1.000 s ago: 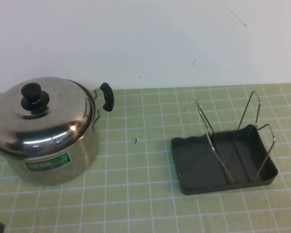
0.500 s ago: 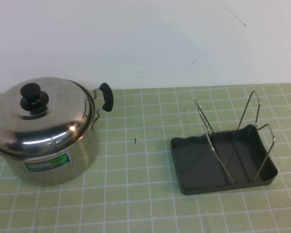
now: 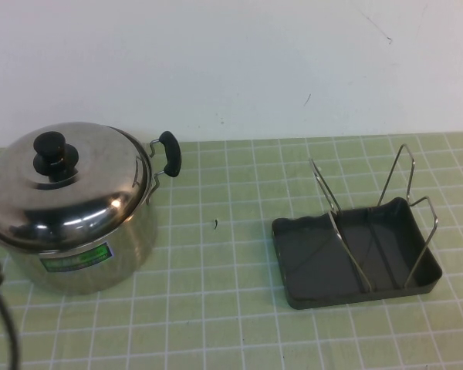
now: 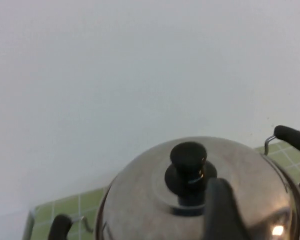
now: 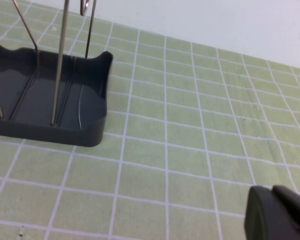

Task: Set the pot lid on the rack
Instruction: Open the pot

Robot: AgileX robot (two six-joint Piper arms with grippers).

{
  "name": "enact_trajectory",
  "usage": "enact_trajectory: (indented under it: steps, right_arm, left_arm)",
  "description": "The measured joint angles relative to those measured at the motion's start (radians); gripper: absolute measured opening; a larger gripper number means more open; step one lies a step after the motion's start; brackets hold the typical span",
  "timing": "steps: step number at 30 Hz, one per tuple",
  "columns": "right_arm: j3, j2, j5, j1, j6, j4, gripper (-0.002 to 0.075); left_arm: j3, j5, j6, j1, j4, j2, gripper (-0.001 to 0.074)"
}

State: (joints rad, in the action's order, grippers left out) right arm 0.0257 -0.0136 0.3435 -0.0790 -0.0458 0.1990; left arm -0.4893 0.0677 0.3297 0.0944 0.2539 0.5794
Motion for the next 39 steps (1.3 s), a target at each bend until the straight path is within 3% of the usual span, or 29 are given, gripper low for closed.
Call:
enact_trajectory:
  steps: [4,6,11,19,31,35,39]
  right_arm:
    - [0.000,0.000,0.000,0.000,0.000,0.000,-0.0001]
    - [0.000,0.000,0.001,0.000,0.000,0.000,-0.0001]
    - [0.000,0.000,0.001,0.000,0.000,0.000,-0.0001]
    - [0.000,0.000,0.002,0.000,0.000,0.000,-0.0001]
    - [-0.002,0.000,0.002,0.000,0.000,0.000,-0.0001]
    - [-0.002,0.000,0.002,0.000,0.000,0.000,-0.0001]
    - [-0.002,0.000,0.003,0.000,0.000,0.000,-0.0001]
  left_arm:
    - [0.000,-0.231,-0.147,0.078,-0.144,0.169,0.0499]
    - [-0.002,-0.350,-0.221,0.086,-0.168,0.244,0.0602]
    - [-0.009,-0.622,-0.257,0.086,-0.110,0.445,0.0676]
    - [-0.058,-0.823,-0.202,0.086,-0.020,0.740,0.0666]
    - [-0.162,-0.882,-0.244,0.086,-0.008,0.977,0.0636]
    - [-0.166,-0.888,-0.277,0.086,0.020,1.002,0.0558]
    - [-0.168,-0.888,-0.308,0.086,0.036,1.020,0.0380]
